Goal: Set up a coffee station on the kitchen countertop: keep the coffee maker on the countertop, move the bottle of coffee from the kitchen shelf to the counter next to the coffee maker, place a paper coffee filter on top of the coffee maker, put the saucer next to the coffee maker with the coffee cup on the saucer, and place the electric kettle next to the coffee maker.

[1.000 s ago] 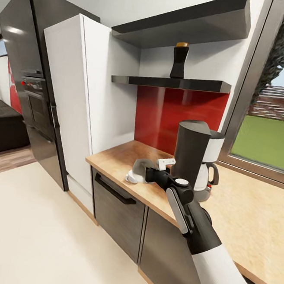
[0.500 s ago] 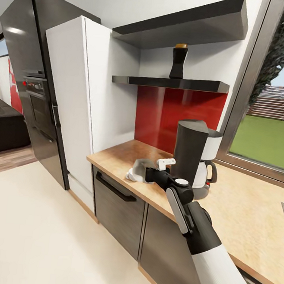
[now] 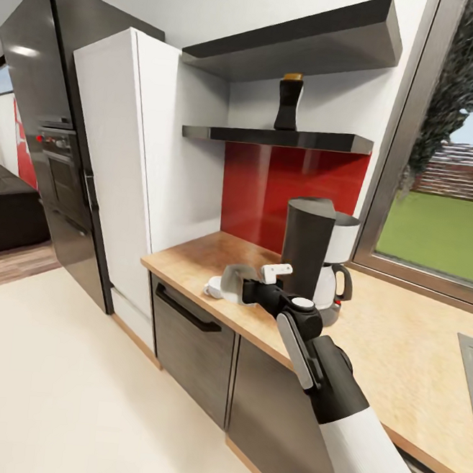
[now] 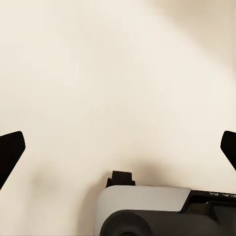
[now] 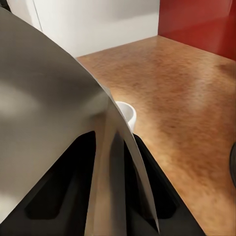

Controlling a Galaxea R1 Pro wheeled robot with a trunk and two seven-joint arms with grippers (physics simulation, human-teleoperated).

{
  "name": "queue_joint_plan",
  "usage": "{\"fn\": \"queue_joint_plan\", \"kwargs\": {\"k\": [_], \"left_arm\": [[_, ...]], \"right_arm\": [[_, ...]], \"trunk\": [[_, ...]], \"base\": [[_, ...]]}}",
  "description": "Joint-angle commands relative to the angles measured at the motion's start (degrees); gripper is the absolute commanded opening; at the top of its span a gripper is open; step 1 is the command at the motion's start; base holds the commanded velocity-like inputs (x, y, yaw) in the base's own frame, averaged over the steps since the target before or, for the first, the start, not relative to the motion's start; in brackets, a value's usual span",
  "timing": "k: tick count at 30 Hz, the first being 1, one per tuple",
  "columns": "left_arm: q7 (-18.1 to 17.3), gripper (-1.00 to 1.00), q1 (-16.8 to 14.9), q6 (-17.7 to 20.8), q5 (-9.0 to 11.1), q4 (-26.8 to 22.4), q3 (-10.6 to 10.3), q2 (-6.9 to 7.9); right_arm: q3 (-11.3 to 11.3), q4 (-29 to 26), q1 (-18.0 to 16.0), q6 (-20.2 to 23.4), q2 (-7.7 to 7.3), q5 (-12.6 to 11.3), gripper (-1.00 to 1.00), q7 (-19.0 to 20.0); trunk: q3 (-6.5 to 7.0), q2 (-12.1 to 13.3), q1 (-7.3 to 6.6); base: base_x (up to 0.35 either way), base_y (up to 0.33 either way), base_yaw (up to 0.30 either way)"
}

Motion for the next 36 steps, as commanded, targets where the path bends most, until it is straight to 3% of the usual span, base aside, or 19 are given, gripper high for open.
{"fn": "queue_joint_plan", "kwargs": {"k": [1,16,19,22,25,26,30,32,34,36], "left_arm": [[-0.02,1.0,0.03,-0.08,0.02,-0.09,0.11,-0.02],[-0.05,1.0,0.03,-0.08,0.02,-0.09,0.14,-0.02],[-0.03,1.0,0.03,-0.08,0.01,-0.09,0.14,-0.02],[-0.02,1.0,0.03,-0.08,0.02,-0.09,0.14,-0.02],[-0.03,1.0,0.03,-0.06,-0.03,0.0,0.14,-0.02],[-0.02,1.0,0.03,-0.03,-0.04,0.03,0.14,0.01],[-0.02,1.0,0.03,-0.01,-0.05,0.08,0.22,0.06],[-0.02,1.0,0.03,-0.04,-0.05,0.08,0.28,0.07],[-0.02,1.0,0.03,-0.06,-0.04,0.08,0.31,0.07],[-0.02,1.0,0.03,-0.05,-0.05,0.08,0.31,0.07]], "right_arm": [[0.02,-0.04,-0.05,0.25,0.0,-0.41,-1.0,-0.24],[0.02,-0.29,-0.05,0.67,-0.02,-0.45,-1.0,-0.16],[0.01,-2.01,-0.05,3.63,-0.13,-0.46,-1.0,-0.01],[-0.08,-4.16,-0.05,7.48,-0.43,-0.43,-1.0,2.6],[-0.26,-5.93,-0.05,10.26,-2.35,-0.29,-1.0,8.27],[-0.32,-6.49,-0.05,11.58,-3.62,-0.26,-1.0,10.46],[-0.78,-8.26,-0.05,16.04,-6.9,-0.27,-1.0,15.65],[-3.47,-8.83,-0.05,17.95,-10.64,-0.27,-1.0,23.36],[-5.68,-8.99,-0.05,18.43,-12.5,-0.24,-1.0,27.99],[-6.81,-9.03,-0.05,18.64,-13.48,-0.22,-1.0,30.21]], "trunk": [[-0.08,-0.04,0.0],[-0.17,-0.04,0.0],[-0.17,-0.04,0.0],[-0.17,-0.04,0.0],[-0.17,-0.04,0.0],[-0.17,-0.04,0.0],[-0.17,-0.04,0.0],[-0.17,-0.04,0.0],[-0.17,-0.04,0.0],[-0.17,-0.04,0.0]], "base": [[-0.006,-0.01,0.0],[-0.001,-0.001,0.0],[0.0,0.0,0.0],[0.0,0.0,0.0],[0.0,0.0,0.0],[0.0,0.0,0.0],[0.0,0.0,0.0],[0.0,0.0,0.0],[0.0,0.0,0.0],[0.0,0.0,0.0]]}}
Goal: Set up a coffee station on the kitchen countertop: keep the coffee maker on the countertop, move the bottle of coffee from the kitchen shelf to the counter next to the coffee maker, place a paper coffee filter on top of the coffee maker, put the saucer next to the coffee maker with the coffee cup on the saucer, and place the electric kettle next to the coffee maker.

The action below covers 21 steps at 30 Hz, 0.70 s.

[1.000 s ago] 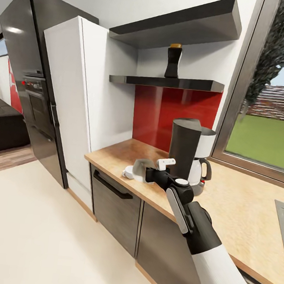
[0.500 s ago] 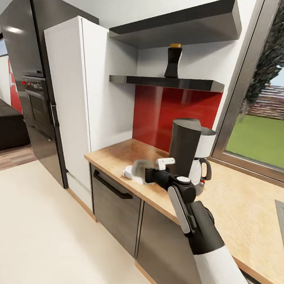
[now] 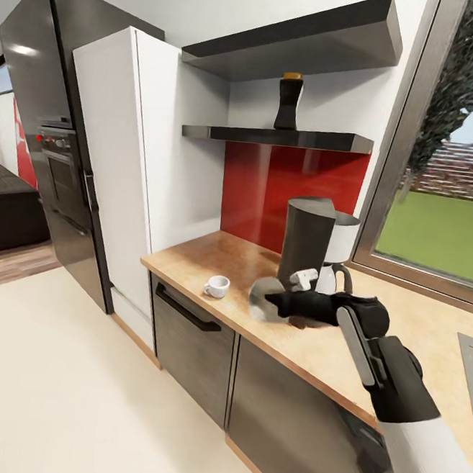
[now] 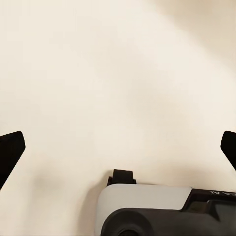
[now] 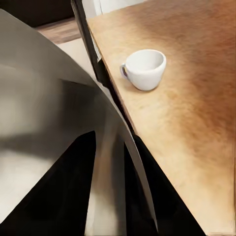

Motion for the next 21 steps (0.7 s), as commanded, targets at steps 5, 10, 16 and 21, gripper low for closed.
{"fn": "queue_joint_plan", "kwargs": {"k": [5,10,16,21], "left_arm": [[-0.02,1.0,0.01,-0.1,0.02,-0.07,0.17,-0.02],[-0.02,1.0,0.01,-0.1,0.02,-0.07,0.19,-0.02],[-0.02,1.0,0.01,-0.07,0.0,-0.04,0.19,-0.02],[-0.02,1.0,0.01,-0.08,0.0,-0.02,0.14,-0.02]], "right_arm": [[-1.88,-0.11,-0.05,0.62,-7.92,-0.23,-1.0,9.36],[-3.72,-0.12,-0.05,0.72,-16.06,-0.27,-1.0,17.28],[-5.47,-0.1,-0.05,0.81,-24.29,-0.44,-1.0,22.61],[-5.86,0.0,-0.13,0.82,-31.5,-0.45,-1.0,26.61]], "trunk": [[-0.06,-0.04,0.01],[-0.06,-0.04,0.01],[-0.06,-0.04,0.01],[-0.06,-0.04,0.01]], "base": [[0.0,0.0,0.0],[0.0,0.0,0.0],[0.0,0.0,0.0],[0.0,0.0,0.0]]}}
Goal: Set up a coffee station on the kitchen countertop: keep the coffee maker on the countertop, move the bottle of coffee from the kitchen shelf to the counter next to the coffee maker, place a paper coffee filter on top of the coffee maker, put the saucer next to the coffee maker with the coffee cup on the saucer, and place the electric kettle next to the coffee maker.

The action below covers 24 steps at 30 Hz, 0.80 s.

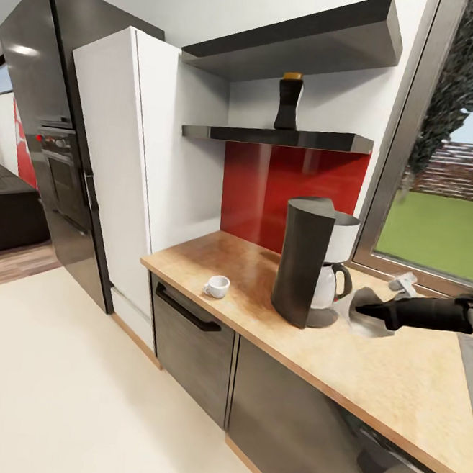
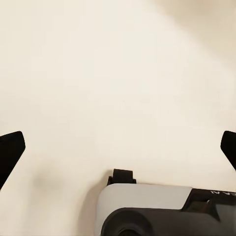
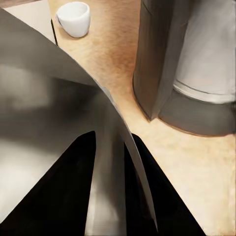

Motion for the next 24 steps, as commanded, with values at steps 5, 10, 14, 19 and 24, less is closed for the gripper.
{"fn": "queue_joint_plan", "kwargs": {"k": [5,10,14,19,24], "left_arm": [[-0.02,1.0,0.02,-0.05,0.01,-0.05,0.08,-0.02],[-0.03,1.0,0.02,-0.01,0.01,-0.05,0.07,-0.02],[-0.02,1.0,0.02,-0.01,0.01,-0.04,0.07,-0.02],[-0.03,1.0,0.02,-0.07,0.01,-0.1,0.0,-0.02],[-0.04,1.0,0.02,-0.08,0.01,-0.13,-0.03,-0.02]], "right_arm": [[-0.01,0.45,-1.0,0.28,-6.44,-0.55,-1.0,2.32],[0.27,3.66,-7.91,0.62,-14.84,-0.74,-1.0,5.08],[6.35,11.64,-19.62,0.7,-17.54,-0.7,-1.0,6.86],[27.18,23.87,-40.71,0.72,-16.99,-0.65,-1.0,7.3],[37.57,34.84,-51.5,0.72,-12.1,-0.4,-1.0,7.35]], "trunk": [[-0.06,-0.04,0.01],[-0.06,-0.04,0.01],[-0.06,-0.04,0.01],[-0.06,-0.04,0.01],[-0.06,-0.04,0.01]], "base": [[0.0,0.0,0.0],[0.0,0.0,0.0],[0.0,0.0,0.0],[0.0,0.0,0.0],[0.0,0.0,0.0]]}}
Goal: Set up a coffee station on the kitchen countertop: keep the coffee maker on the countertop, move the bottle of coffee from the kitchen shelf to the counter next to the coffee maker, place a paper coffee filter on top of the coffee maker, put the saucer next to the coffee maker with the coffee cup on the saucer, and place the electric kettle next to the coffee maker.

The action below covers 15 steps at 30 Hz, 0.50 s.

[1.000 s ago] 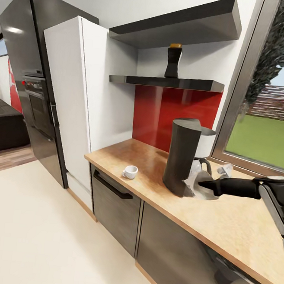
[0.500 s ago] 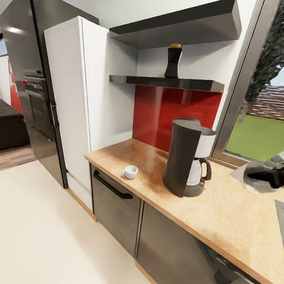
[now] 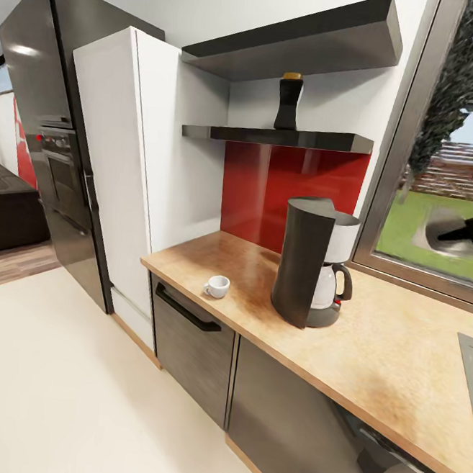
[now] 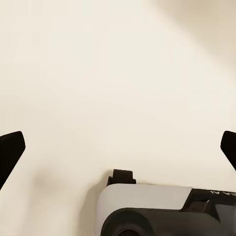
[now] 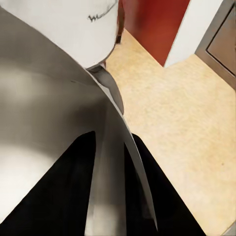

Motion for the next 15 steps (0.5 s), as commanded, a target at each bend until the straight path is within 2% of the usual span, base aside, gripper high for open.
{"fn": "queue_joint_plan", "kwargs": {"k": [1,2,3,4,5,6,8,9,10,11,12,13,14,15], "left_arm": [[-0.01,1.0,0.02,-0.06,0.02,-0.09,0.06,-0.05],[-0.01,1.0,0.02,-0.05,0.03,-0.09,0.06,-0.04],[-0.02,1.0,0.02,-0.05,0.05,-0.1,0.05,-0.03],[-0.02,1.0,0.02,-0.04,0.04,-0.1,0.04,-0.05],[-0.03,1.0,0.02,-0.02,0.03,-0.1,0.04,-0.03],[-0.02,1.0,0.02,-0.02,0.03,-0.1,0.03,-0.03],[-0.02,1.0,0.02,-0.01,0.02,-0.1,0.03,-0.02],[-0.02,1.0,0.02,-0.02,0.02,-0.1,0.03,-0.02],[-0.01,1.0,0.02,-0.03,0.02,-0.1,0.03,-0.02],[0.0,1.0,0.02,-0.02,0.02,-0.1,0.03,-0.03],[0.0,1.0,0.02,-0.03,0.02,-0.1,0.03,-0.05],[-0.03,1.0,0.02,-0.04,0.02,-0.1,0.04,-0.04],[-0.04,1.0,0.02,-0.05,0.02,-0.1,0.06,-0.03],[-0.06,1.0,0.02,-0.06,0.05,-0.1,0.09,-0.04]], "right_arm": [[4.6,7.54,-4.57,0.36,3.57,0.23,-1.0,-0.04],[6.06,10.2,-5.82,0.36,4.96,0.65,-1.0,-0.02],[8.89,15.33,-7.96,0.36,7.8,1.74,-1.0,0.01],[10.23,17.82,-8.94,0.36,9.22,2.43,-1.0,0.05],[12.38,22.3,-10.84,0.35,11.91,3.86,-1.0,0.36],[13.18,24.26,-11.78,0.33,13.13,4.55,-1.0,0.77],[15.12,30.38,-15.39,0.32,17.24,7.71,-1.0,3.6],[15.4,31.62,-16.23,0.33,18.11,8.73,-1.0,4.34],[15.82,33.9,-17.73,0.31,19.74,11.21,-1.0,5.74],[16.17,36.94,-19.55,0.29,21.99,15.78,-1.0,8.22],[16.25,37.79,-20.13,0.29,22.63,17.42,-1.0,9.36],[16.33,39.05,-21.27,0.25,23.69,20.74,-1.0,12.04],[16.35,39.51,-21.76,0.24,24.1,22.4,-1.0,13.46],[16.41,40.4,-22.78,0.21,24.9,26.98,-1.0,17.1]], "trunk": [[-0.07,-0.05,0.01],[-0.07,-0.05,0.01],[-0.07,-0.05,0.01],[-0.07,-0.05,0.01],[-0.07,-0.05,0.01],[-0.07,-0.05,0.01],[-0.07,-0.05,0.01],[-0.07,-0.05,0.01],[-0.07,-0.05,0.01],[-0.07,-0.05,0.01],[-0.07,-0.05,0.01],[-0.07,-0.05,0.01],[-0.07,-0.05,0.01],[-0.07,-0.05,0.01]], "base": [[0.0,0.0,0.0],[0.0,0.0,0.0],[0.0,0.0,0.0],[0.0,0.0,0.0],[0.0,0.0,0.0],[0.0,0.0,0.0],[0.0,0.0,0.0],[0.0,0.0,0.0],[0.0,0.0,0.0],[0.0,0.0,0.0],[0.0,0.0,0.0],[0.0,0.0,0.0],[0.0,0.0,0.0],[0.0,0.0,0.0]]}}
